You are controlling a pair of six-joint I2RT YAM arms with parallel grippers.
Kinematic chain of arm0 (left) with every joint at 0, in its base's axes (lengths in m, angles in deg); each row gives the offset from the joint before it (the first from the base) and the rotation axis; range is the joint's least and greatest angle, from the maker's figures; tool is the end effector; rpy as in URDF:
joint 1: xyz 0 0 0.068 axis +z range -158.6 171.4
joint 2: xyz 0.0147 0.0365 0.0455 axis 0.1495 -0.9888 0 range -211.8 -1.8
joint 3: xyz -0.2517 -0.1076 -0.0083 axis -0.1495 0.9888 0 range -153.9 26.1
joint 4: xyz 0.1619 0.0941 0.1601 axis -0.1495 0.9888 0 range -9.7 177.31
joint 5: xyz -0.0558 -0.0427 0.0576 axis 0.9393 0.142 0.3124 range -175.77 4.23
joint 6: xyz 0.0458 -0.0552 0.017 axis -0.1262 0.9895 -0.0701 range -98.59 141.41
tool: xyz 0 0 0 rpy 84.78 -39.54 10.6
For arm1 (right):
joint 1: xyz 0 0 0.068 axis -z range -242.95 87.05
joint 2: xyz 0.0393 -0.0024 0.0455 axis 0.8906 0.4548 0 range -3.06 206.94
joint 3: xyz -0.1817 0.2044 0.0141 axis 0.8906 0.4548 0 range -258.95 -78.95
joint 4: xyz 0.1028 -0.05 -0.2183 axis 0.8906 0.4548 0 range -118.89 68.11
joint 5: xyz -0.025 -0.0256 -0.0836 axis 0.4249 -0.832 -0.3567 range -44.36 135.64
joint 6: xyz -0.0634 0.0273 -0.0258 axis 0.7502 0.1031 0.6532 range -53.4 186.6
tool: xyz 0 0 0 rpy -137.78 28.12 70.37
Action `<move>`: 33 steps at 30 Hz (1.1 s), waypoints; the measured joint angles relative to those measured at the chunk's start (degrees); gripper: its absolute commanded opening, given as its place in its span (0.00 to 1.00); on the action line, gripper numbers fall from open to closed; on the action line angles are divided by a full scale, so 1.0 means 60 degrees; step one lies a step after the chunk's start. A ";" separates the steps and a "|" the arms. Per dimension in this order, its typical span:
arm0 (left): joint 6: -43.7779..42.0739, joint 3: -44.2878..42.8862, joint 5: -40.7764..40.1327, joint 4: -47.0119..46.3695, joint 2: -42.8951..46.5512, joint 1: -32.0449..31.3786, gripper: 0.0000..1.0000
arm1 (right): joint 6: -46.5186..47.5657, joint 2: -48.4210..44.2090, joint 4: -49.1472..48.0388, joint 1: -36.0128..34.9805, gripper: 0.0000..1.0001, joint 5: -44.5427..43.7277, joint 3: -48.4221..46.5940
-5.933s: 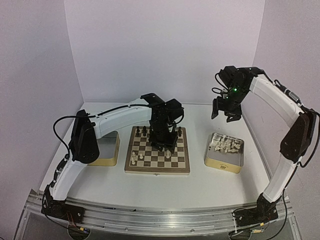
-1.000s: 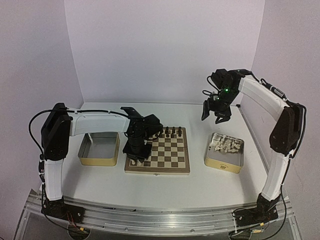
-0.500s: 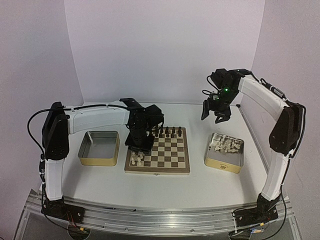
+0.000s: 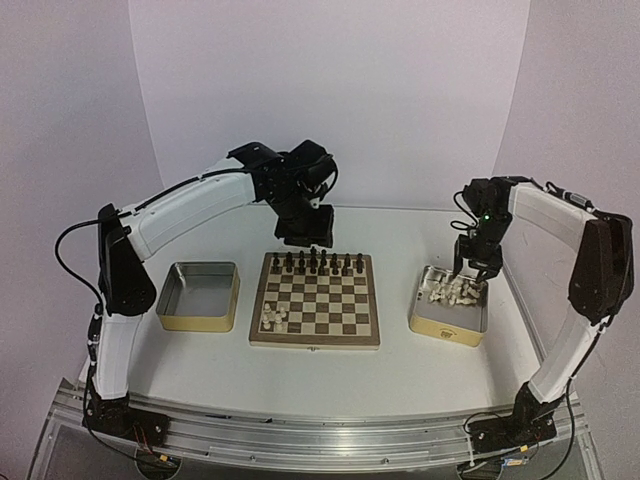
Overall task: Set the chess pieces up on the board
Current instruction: Pick up the chess piece from the storage box.
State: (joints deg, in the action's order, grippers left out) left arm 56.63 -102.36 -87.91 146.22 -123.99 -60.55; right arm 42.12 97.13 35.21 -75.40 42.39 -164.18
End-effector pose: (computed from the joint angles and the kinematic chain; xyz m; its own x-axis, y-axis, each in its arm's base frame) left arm 0.2796 -0.3533 0.3055 -0.8816 0.1913 -0.4314 0.3266 0.9072 -0.2651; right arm 0.3223 0.0675 0.2403 -0.9574 0.2123 -0.1958 0.2109 0.9771 0.0279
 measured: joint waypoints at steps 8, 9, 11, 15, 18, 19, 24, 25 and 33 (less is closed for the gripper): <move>-0.0041 -0.0561 0.1373 -0.1058 -0.0948 0.0137 0.47 | 0.0208 -0.0012 -0.0753 0.0193 0.49 -0.0040 0.0554; -0.0041 -0.0586 0.1494 -0.1144 -0.1066 0.0155 0.48 | 0.0264 0.0070 -0.0843 0.0198 0.48 -0.0042 0.0546; -0.0037 -0.0631 0.1686 -0.1288 -0.1263 0.0174 0.49 | 0.0344 0.0320 -0.1026 0.0221 0.46 -0.0043 0.0527; -0.0028 -0.0662 0.1966 -0.1530 -0.1463 0.0174 0.49 | 0.0478 0.0856 -0.1291 0.0326 0.41 -0.0042 0.0524; 0.0016 -0.0667 0.2115 -0.1673 -0.1471 0.0177 0.49 | 0.0567 0.0983 -0.1426 0.0368 0.36 -0.0012 0.0584; 0.0038 -0.0678 0.2141 -0.1724 -0.1471 0.0177 0.49 | 0.0577 0.0983 -0.1473 0.0380 0.35 0.0008 0.0628; 0.0101 -0.0719 0.2188 -0.1844 -0.1471 0.0181 0.49 | 0.0656 0.1149 -0.1755 0.0394 0.30 0.0030 0.0933; 0.0105 -0.0729 0.2192 -0.1844 -0.1471 0.0181 0.49 | 0.0676 0.1234 -0.1792 0.0394 0.29 0.0036 0.0960; 0.0122 -0.0784 0.2306 -0.1975 -0.1511 0.0199 0.49 | 0.0857 0.1996 -0.2104 0.0394 0.24 0.0041 0.0979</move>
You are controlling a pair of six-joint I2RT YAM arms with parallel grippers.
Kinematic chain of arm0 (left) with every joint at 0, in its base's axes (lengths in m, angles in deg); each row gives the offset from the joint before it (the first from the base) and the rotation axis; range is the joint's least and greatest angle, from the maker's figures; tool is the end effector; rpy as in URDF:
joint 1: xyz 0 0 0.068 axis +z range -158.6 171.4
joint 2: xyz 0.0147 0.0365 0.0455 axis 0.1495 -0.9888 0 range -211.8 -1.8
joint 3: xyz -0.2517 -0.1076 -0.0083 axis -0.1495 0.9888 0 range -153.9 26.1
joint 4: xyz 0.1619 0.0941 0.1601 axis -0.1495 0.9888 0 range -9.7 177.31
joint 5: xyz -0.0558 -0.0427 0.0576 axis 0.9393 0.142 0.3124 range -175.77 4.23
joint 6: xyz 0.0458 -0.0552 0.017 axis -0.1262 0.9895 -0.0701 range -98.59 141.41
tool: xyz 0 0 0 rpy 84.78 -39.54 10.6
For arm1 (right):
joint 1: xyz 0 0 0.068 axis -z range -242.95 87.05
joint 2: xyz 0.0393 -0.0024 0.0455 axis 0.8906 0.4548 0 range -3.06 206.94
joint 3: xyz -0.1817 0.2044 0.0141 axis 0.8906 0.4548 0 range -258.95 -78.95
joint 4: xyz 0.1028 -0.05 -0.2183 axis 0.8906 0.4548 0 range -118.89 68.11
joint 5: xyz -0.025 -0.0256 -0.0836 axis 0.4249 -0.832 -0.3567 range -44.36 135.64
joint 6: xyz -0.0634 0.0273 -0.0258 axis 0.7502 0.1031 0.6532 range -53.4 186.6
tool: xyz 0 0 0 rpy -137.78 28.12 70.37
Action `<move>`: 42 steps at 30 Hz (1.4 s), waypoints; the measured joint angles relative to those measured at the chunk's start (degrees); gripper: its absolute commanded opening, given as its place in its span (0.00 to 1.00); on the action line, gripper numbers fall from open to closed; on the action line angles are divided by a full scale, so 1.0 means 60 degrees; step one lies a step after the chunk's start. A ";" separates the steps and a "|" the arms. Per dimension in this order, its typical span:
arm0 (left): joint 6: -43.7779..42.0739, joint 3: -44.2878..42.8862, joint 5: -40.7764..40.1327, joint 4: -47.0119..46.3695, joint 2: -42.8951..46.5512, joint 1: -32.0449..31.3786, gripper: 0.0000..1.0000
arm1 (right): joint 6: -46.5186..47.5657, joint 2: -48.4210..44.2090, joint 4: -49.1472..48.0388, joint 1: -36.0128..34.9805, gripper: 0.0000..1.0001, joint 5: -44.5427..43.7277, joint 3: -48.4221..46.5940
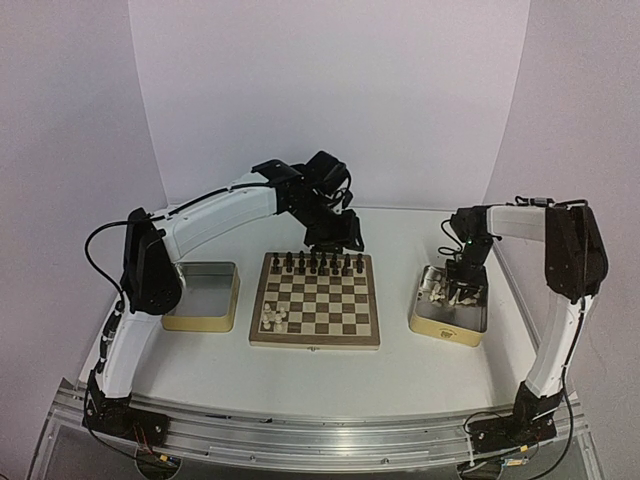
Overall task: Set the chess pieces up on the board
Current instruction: Pick up the chess piece from the storage box.
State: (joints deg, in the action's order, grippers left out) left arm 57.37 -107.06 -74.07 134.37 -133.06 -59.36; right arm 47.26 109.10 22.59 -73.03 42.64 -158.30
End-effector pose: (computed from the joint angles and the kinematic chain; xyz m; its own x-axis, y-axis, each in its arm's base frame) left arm 0.3092 -0.3981 0.2743 -0.8960 0.1879 -0.4024 0.3842 0.7826 -0.4898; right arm 0.3534 0.0595 0.1506 -0.9806 0.1616 -0.1111 0.1643 0.9863 -0.0163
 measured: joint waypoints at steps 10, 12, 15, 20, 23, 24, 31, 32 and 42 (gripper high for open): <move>0.0008 -0.0052 0.0038 -0.0035 -0.0050 0.0057 0.49 | 0.0187 0.0199 -0.0156 0.0000 0.20 -0.0008 -0.0003; 0.0008 -0.0084 0.0044 -0.0057 -0.0053 0.0062 0.49 | 0.0193 0.0215 -0.0156 0.0000 0.20 -0.0013 -0.0005; 0.0008 -0.0114 0.0061 -0.0106 -0.0055 0.0082 0.49 | 0.0203 0.0219 -0.0157 0.0000 0.20 -0.0039 -0.0007; 0.0008 -0.0117 0.0119 -0.0109 -0.0084 0.0104 0.49 | 0.0211 0.0245 -0.0190 0.0000 0.10 -0.0083 -0.0094; 0.0008 -0.0117 0.0138 -0.0114 -0.0129 0.0117 0.49 | 0.0234 0.0300 -0.0214 0.0000 0.01 -0.0107 -0.0206; 0.0008 -0.0117 0.0146 -0.0117 -0.0152 0.0118 0.49 | 0.0229 0.0304 -0.0232 0.0000 0.00 -0.0114 -0.0233; 0.0004 -0.0117 0.0265 -0.0112 -0.0248 0.0185 0.50 | 0.0214 0.0306 -0.0269 0.0000 0.00 -0.0131 -0.0255; 0.0004 -0.0117 0.0277 -0.0115 -0.0248 0.0197 0.49 | 0.0211 0.0297 -0.0266 0.0000 0.00 -0.0129 -0.0252; -0.0011 -0.0117 0.0341 -0.0132 -0.0251 0.0288 0.49 | 0.0174 -0.0603 0.0069 0.0000 0.00 -0.0045 -0.0164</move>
State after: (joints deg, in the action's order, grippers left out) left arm 57.30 -107.76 -72.03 133.57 -134.57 -57.63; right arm 48.30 105.49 23.00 -73.03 42.37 -159.28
